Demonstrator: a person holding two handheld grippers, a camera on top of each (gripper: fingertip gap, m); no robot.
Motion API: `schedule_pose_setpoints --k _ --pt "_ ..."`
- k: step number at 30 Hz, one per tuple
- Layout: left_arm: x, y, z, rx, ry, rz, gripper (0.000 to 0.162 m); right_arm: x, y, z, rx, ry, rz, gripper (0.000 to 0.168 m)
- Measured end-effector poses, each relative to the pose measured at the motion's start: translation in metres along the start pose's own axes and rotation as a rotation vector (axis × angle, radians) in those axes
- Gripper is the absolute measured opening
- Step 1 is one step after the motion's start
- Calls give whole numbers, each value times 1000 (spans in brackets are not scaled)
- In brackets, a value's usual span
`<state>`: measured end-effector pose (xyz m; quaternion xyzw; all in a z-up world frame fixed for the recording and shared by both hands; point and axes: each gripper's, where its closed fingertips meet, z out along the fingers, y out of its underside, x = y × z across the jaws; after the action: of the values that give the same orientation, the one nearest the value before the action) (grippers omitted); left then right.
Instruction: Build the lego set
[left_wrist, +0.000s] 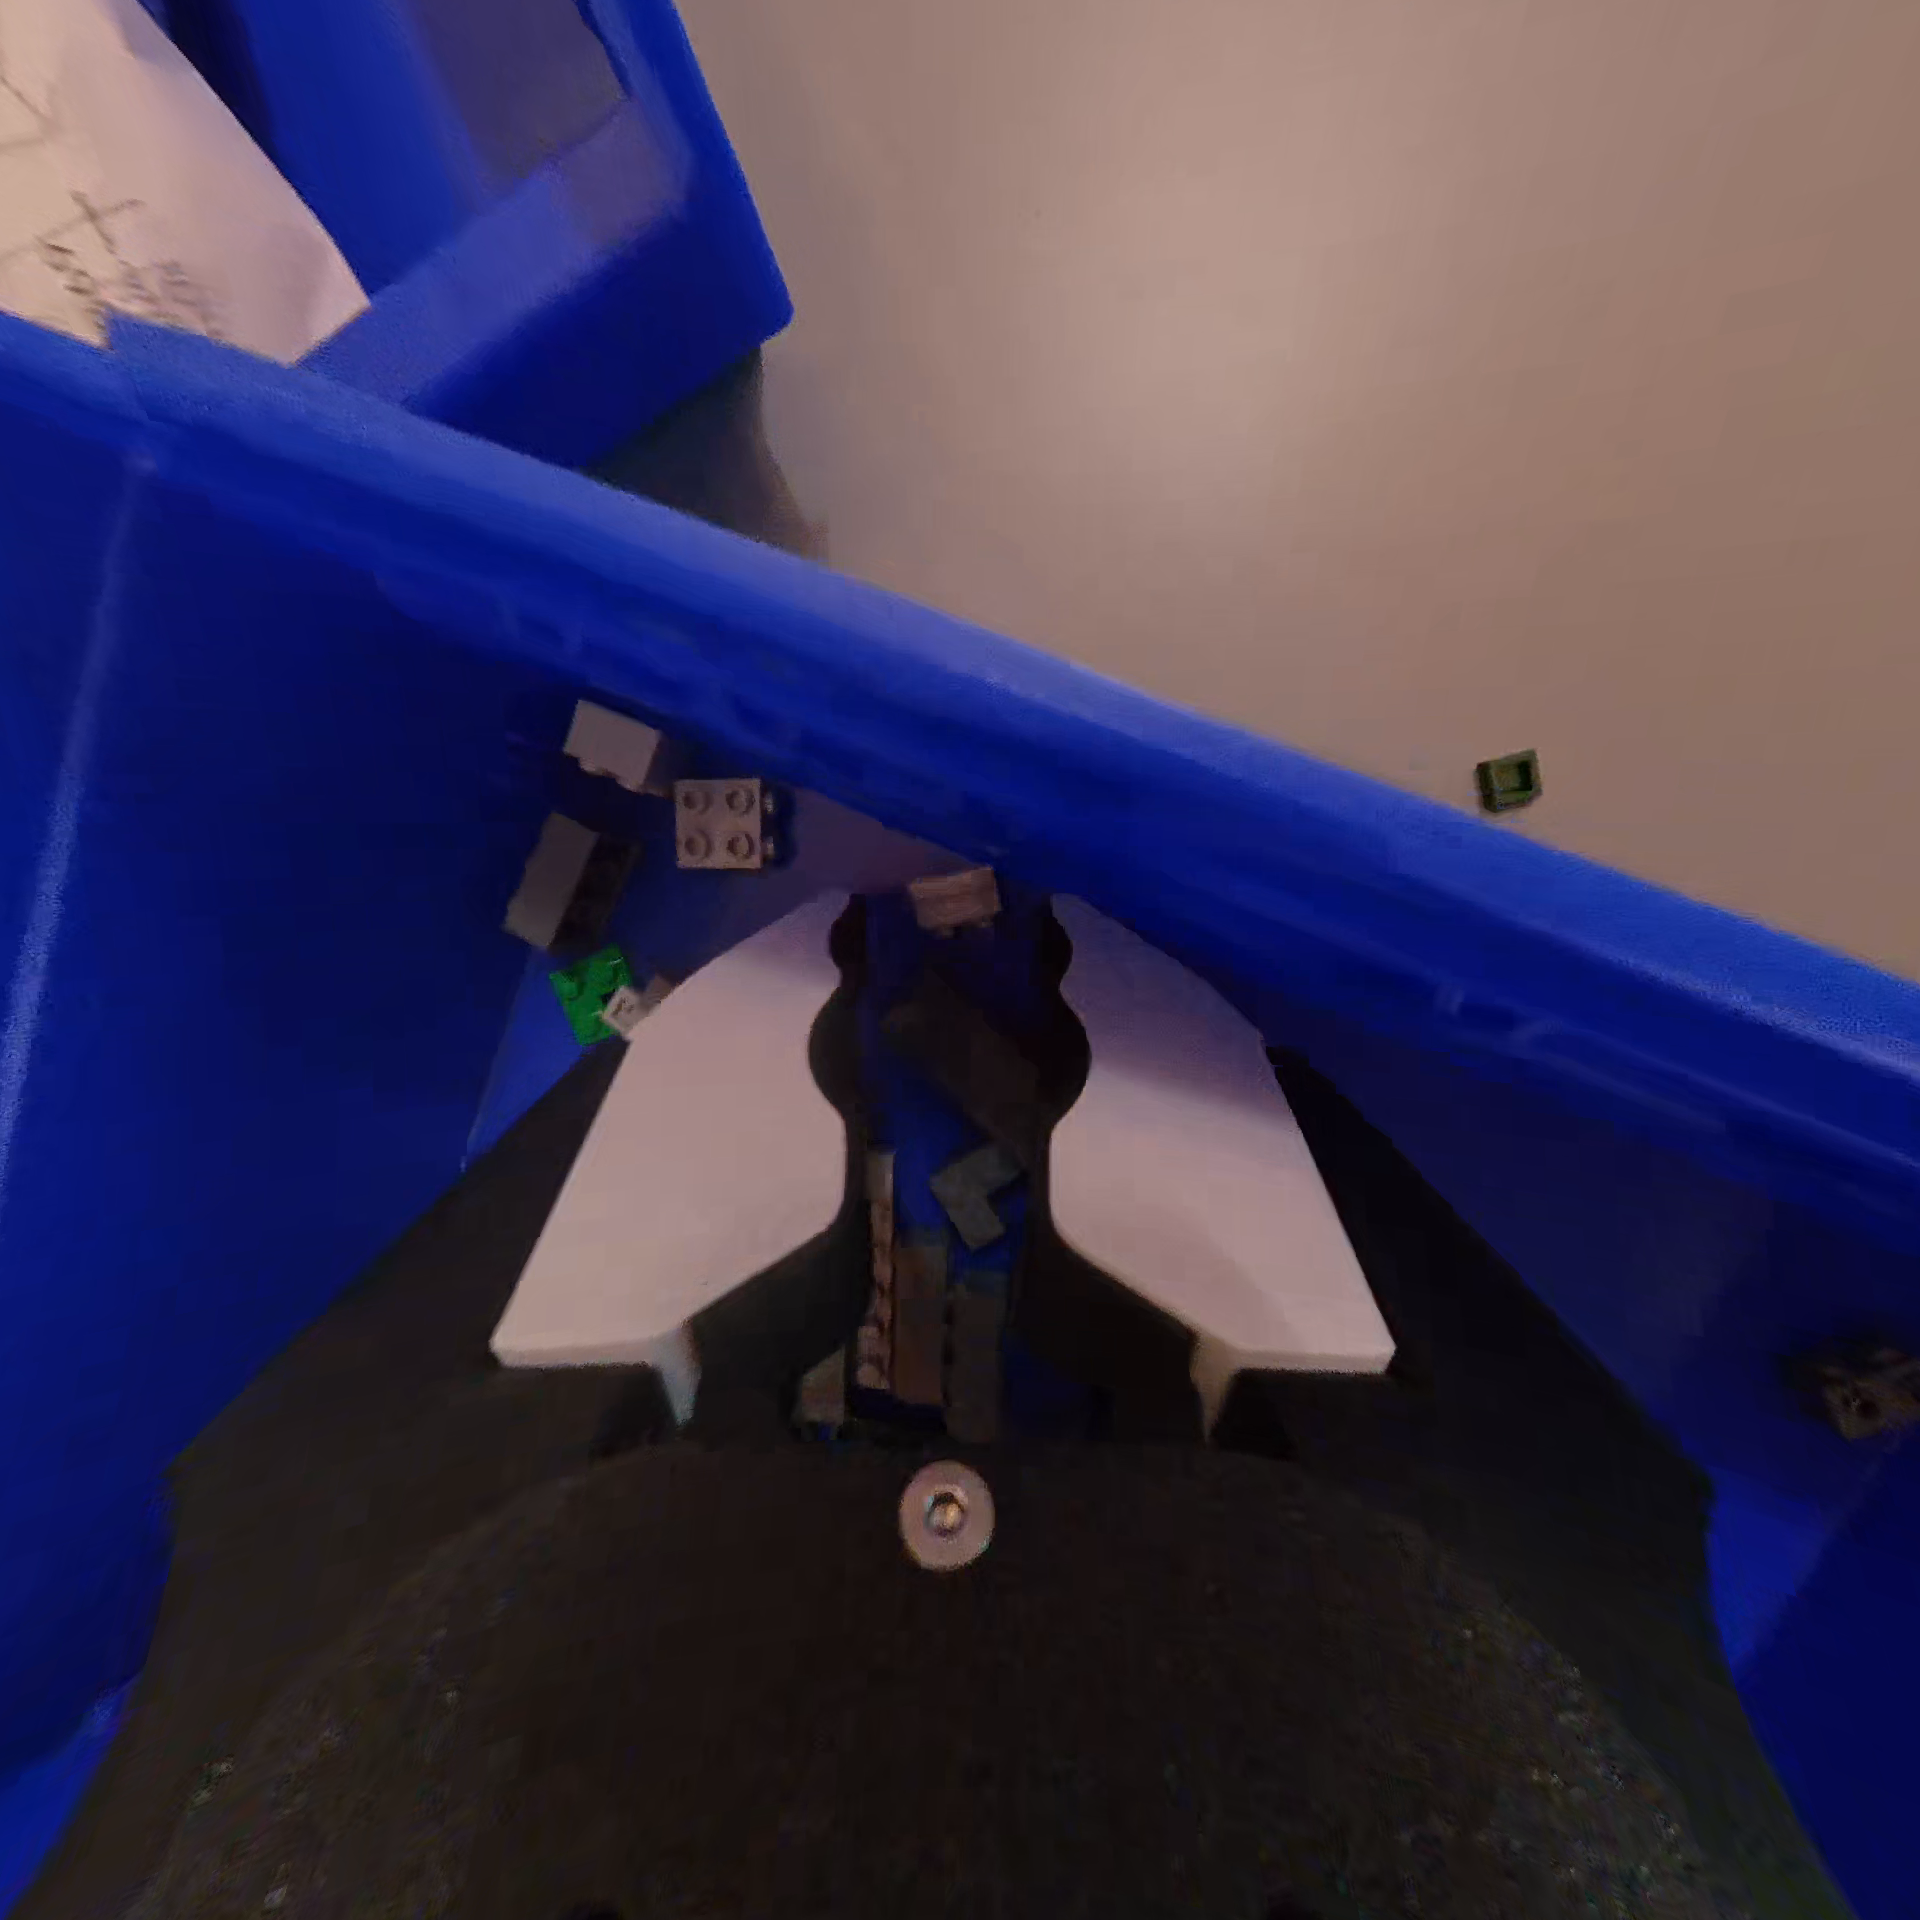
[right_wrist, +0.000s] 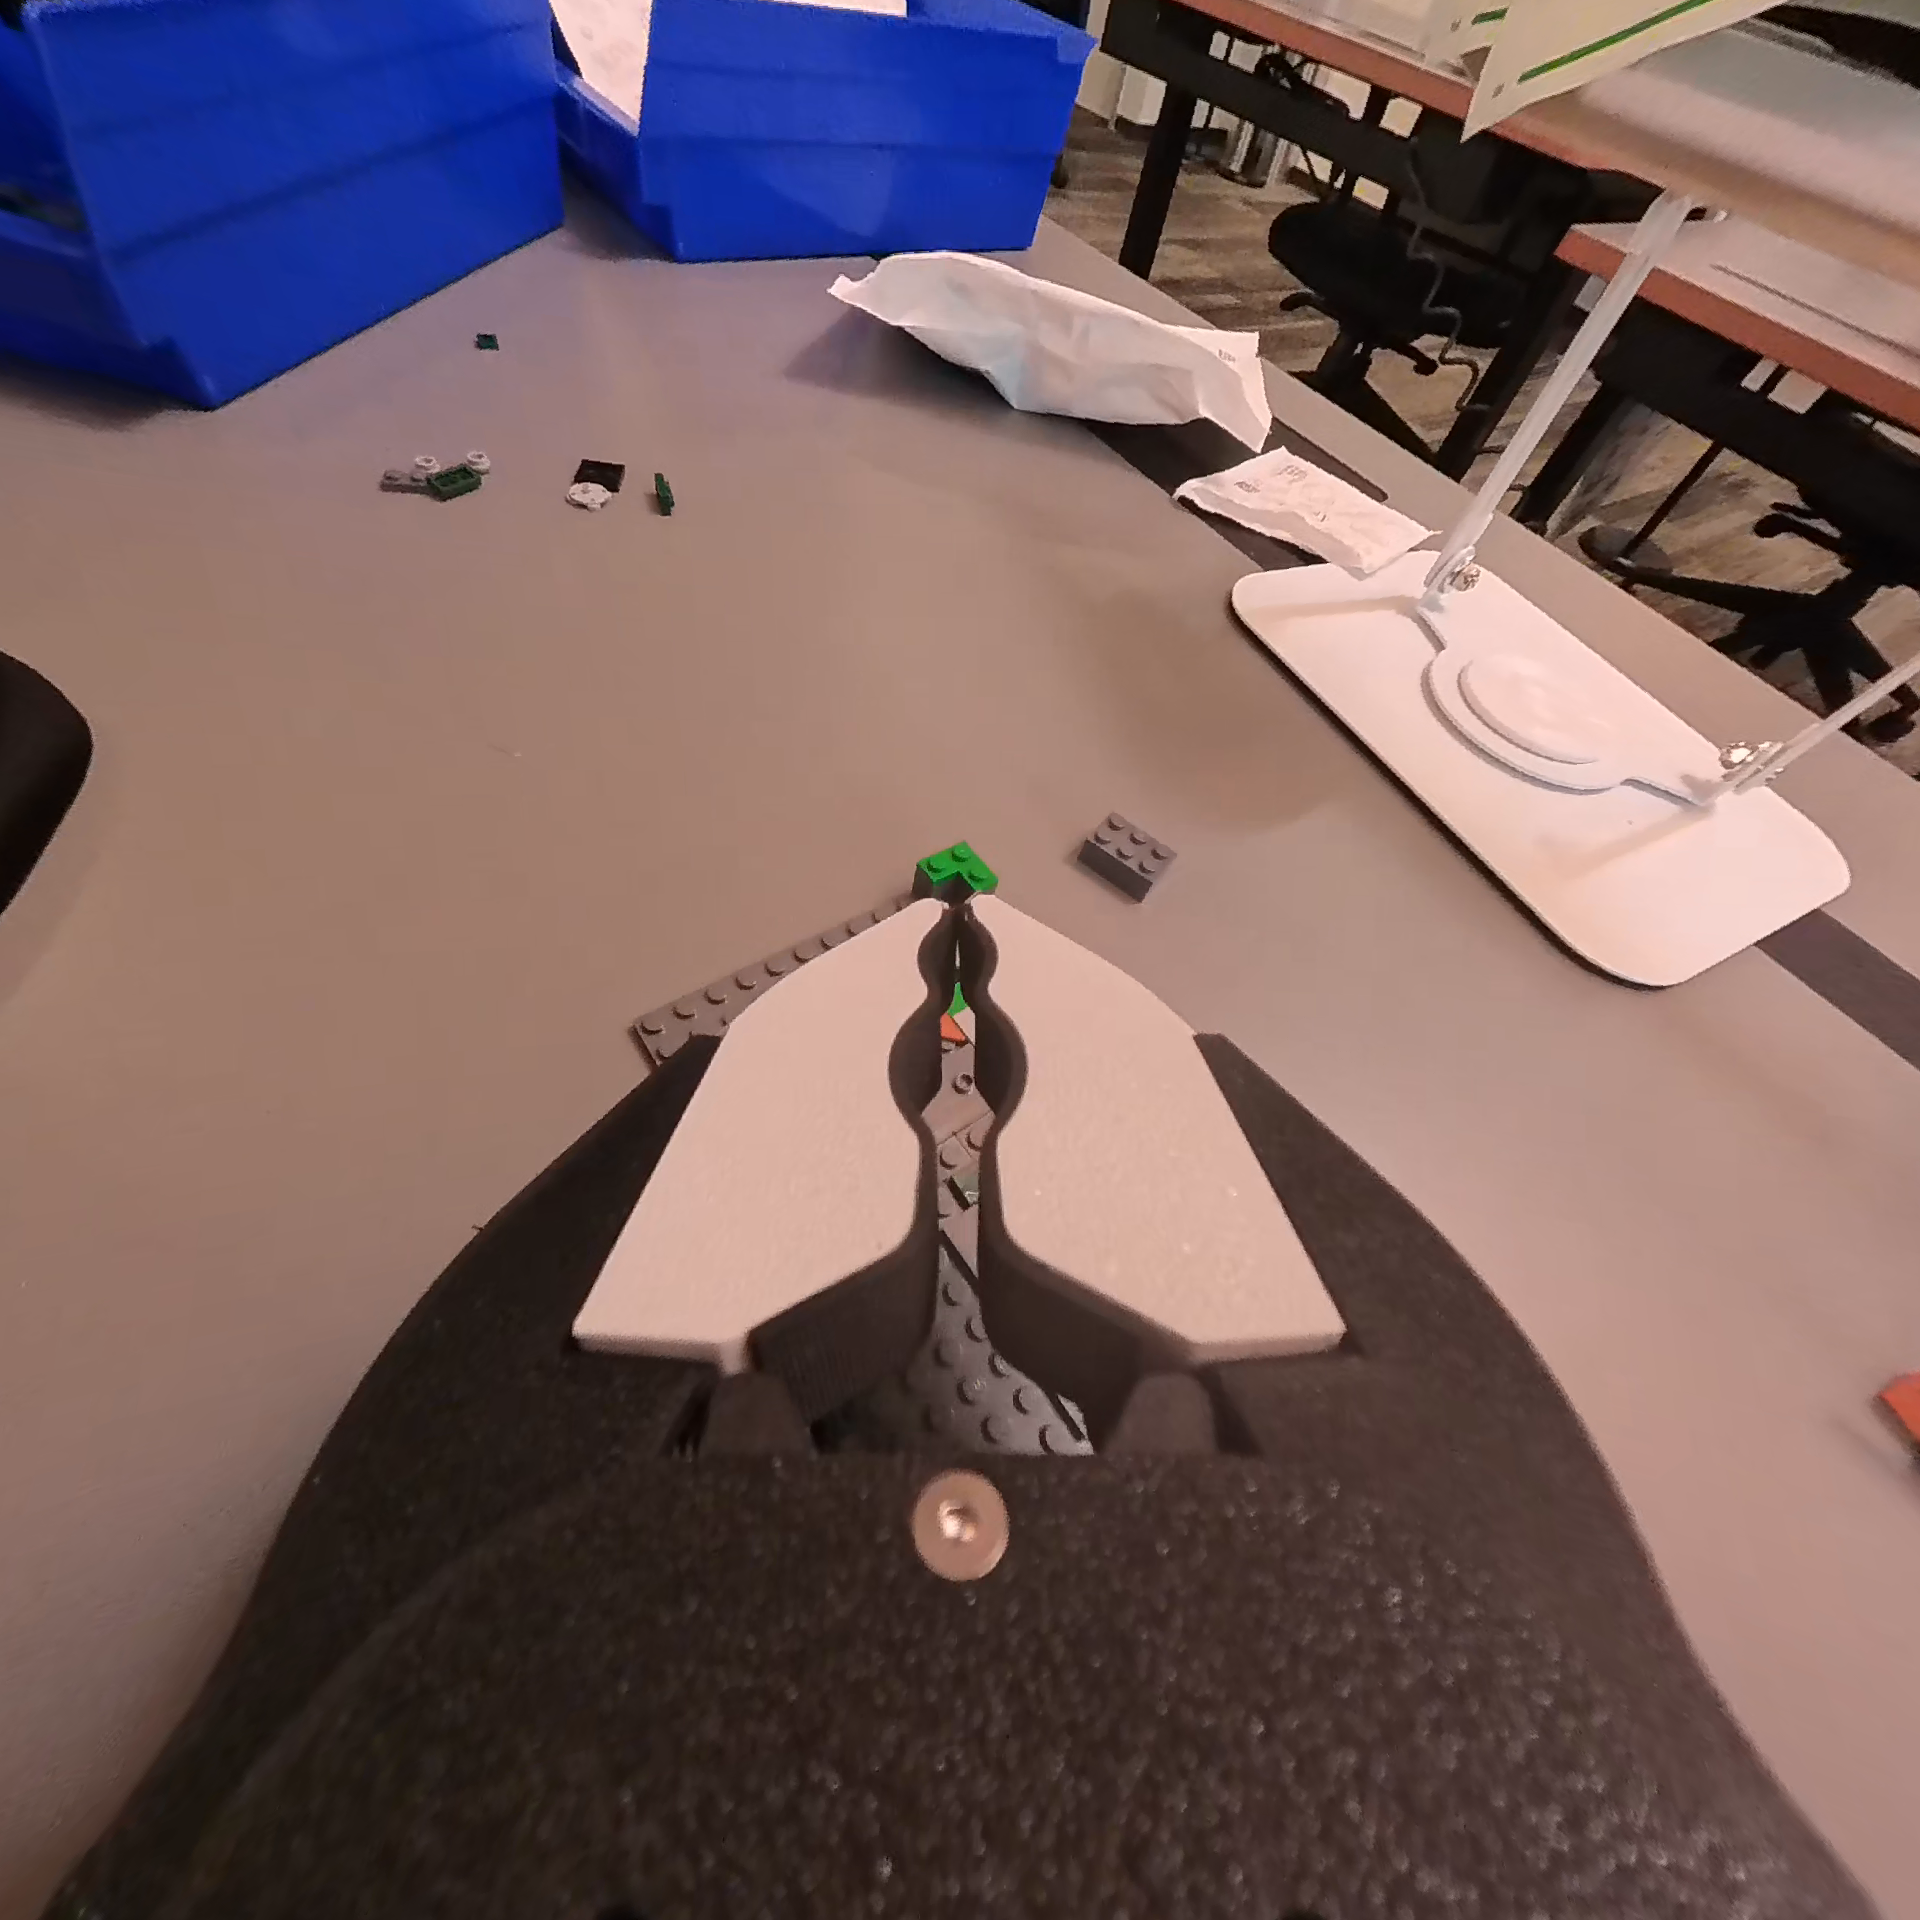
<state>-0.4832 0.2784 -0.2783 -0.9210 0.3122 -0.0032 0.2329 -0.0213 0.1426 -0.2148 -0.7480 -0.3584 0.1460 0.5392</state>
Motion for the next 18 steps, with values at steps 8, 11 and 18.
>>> schedule_pose_setpoints --k 8,11,18 --pt "0 -3 2 19 49 5 18 0 3 1 0 -16 19 0" --pt "-3 -2 -7 31 0 82 17 1 2 -1 3 -16 18 0" --pt "14 -34 -93 249 -139 223 16 2 -7 -7 35 -19 13 0"
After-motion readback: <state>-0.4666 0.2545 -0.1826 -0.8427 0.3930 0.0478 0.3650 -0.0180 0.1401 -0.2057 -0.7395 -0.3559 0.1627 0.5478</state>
